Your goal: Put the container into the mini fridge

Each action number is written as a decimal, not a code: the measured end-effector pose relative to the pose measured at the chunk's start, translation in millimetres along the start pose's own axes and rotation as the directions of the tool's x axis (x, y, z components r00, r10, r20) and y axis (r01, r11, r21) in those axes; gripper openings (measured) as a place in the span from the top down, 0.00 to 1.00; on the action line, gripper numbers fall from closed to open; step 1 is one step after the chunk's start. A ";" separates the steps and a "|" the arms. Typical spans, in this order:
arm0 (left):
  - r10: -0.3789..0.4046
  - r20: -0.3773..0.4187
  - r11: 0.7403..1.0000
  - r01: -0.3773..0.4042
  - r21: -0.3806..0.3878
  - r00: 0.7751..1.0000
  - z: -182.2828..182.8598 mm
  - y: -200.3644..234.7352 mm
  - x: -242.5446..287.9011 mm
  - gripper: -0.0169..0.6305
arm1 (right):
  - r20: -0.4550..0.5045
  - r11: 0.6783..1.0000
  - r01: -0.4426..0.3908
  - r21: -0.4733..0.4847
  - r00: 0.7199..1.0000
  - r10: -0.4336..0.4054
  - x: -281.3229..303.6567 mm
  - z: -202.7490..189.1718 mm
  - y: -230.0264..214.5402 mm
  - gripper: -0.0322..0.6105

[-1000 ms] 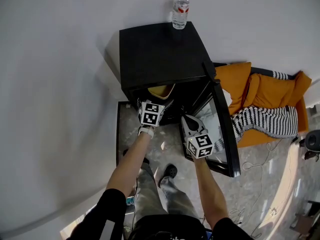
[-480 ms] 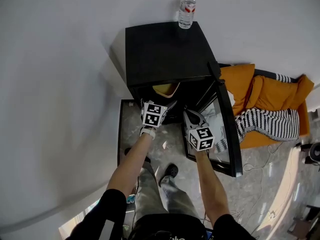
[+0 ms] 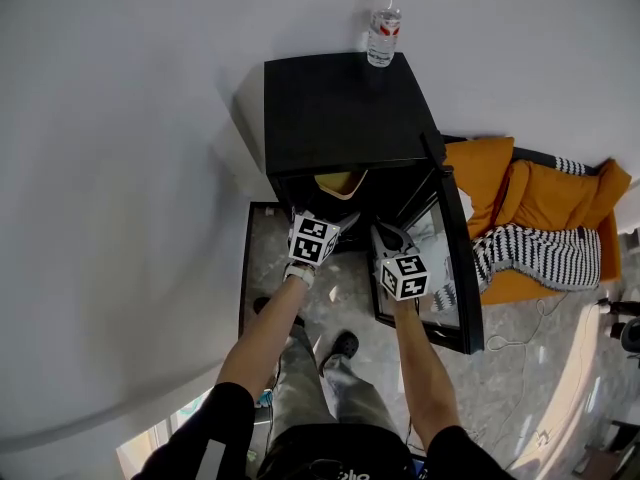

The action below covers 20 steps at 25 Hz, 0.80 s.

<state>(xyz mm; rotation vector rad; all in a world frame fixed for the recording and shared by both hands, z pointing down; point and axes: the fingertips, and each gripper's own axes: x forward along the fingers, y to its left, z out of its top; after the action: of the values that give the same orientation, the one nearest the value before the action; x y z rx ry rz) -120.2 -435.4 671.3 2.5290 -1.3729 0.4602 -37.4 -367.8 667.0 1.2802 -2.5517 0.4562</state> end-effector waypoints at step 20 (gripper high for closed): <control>-0.083 0.073 0.996 0.086 -0.038 0.994 38.5 -74.1 -120.9 0.90 | 0.036 0.998 -0.046 0.036 0.998 0.044 -70.7 53.5 44.3 0.94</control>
<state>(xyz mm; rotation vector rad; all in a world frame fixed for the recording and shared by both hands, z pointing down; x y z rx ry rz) -113.4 -315.6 586.5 2.5816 -1.2798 0.3254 -36.4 -311.7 585.3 1.2567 -2.6178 0.4967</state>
